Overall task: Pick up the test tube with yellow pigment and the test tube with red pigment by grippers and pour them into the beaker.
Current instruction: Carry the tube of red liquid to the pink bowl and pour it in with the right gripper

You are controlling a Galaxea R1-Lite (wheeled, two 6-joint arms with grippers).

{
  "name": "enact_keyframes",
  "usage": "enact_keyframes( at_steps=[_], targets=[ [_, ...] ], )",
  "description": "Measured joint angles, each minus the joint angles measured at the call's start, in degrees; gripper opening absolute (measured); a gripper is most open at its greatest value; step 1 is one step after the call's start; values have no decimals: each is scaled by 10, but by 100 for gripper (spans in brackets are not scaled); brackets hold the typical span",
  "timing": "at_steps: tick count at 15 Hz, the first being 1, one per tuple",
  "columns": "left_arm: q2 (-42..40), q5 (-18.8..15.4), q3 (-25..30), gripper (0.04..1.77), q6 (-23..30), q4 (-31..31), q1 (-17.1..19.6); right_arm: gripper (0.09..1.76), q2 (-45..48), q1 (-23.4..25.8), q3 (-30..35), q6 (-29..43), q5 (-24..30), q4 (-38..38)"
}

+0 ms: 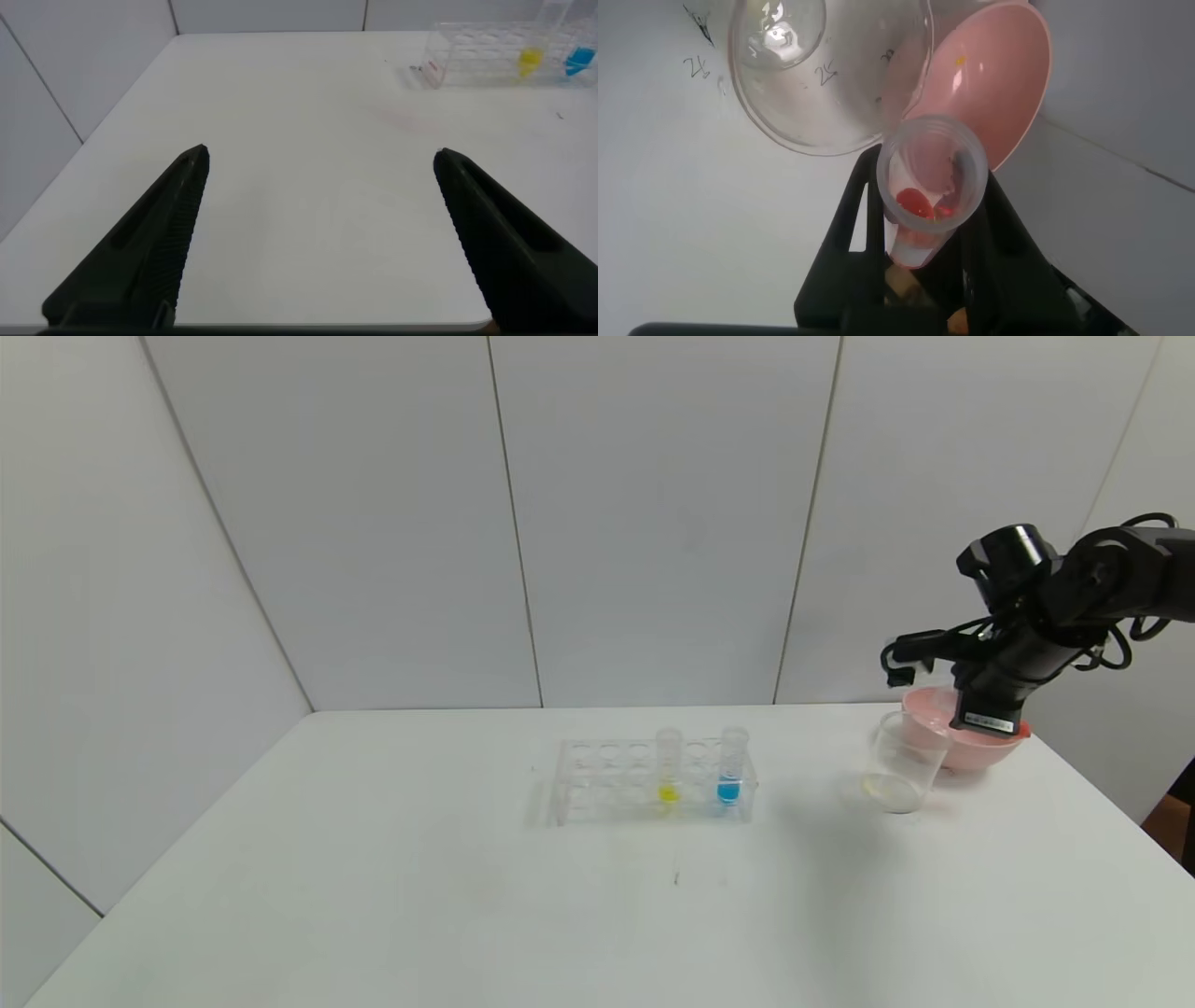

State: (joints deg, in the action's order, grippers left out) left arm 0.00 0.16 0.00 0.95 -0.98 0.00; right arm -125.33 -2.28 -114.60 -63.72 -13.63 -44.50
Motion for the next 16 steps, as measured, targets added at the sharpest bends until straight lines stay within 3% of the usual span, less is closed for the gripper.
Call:
enact_keyframes(
  at_steps=[16],
  targets=[
    [0, 0, 0, 172, 0, 0, 0, 52, -15, -22, 0, -47, -131, 16]
  ],
)
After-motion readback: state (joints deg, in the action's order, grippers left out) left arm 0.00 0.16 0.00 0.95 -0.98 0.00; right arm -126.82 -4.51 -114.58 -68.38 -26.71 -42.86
